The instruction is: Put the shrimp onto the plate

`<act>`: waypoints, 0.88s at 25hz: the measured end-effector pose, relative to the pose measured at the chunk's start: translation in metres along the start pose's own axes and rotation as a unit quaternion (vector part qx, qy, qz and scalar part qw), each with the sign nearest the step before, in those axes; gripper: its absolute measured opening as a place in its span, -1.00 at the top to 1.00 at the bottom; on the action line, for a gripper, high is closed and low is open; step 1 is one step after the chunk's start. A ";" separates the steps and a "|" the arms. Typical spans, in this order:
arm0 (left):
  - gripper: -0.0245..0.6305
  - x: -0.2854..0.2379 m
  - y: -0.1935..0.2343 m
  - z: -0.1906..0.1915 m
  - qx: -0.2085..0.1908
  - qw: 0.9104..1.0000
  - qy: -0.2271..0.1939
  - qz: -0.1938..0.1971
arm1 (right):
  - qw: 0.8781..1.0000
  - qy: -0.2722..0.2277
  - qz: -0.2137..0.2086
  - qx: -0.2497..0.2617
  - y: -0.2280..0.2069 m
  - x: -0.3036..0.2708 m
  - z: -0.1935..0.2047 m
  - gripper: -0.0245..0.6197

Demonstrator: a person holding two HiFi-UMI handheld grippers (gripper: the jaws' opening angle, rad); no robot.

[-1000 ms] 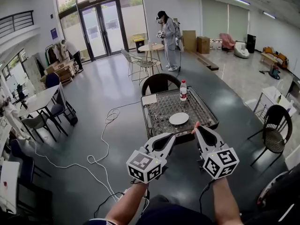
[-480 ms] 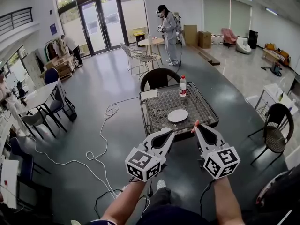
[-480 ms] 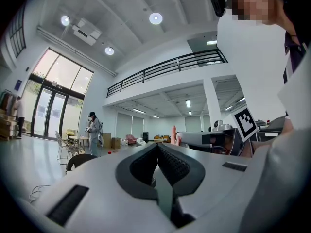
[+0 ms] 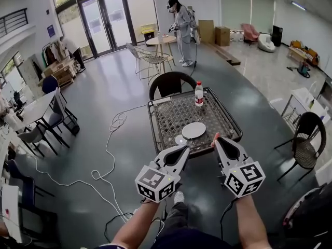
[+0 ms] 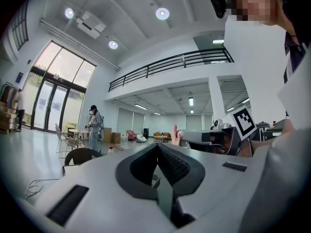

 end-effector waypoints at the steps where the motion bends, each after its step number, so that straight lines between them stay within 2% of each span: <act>1: 0.90 -0.006 0.007 0.001 0.000 1.000 0.002 0.001 | 1.000 0.001 0.001 -0.001 -0.004 -0.008 0.002 0.80; 13: 0.90 -0.085 0.112 0.016 0.024 0.999 0.042 0.026 | 0.998 0.030 0.034 -0.031 -0.063 -0.119 0.030 0.80; 22: 0.90 -0.139 0.202 0.021 0.052 0.996 0.056 0.044 | 0.996 0.046 0.065 -0.033 -0.105 -0.210 0.036 0.80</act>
Point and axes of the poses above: the fingertips, and each gripper's own axes: x backward along the fingers, y to its left, z out of its underside, the point moved 7 cm from there along x, backward along the fingers, and after that the axes turned 4 degrees about -y, right-handed, at the moved point
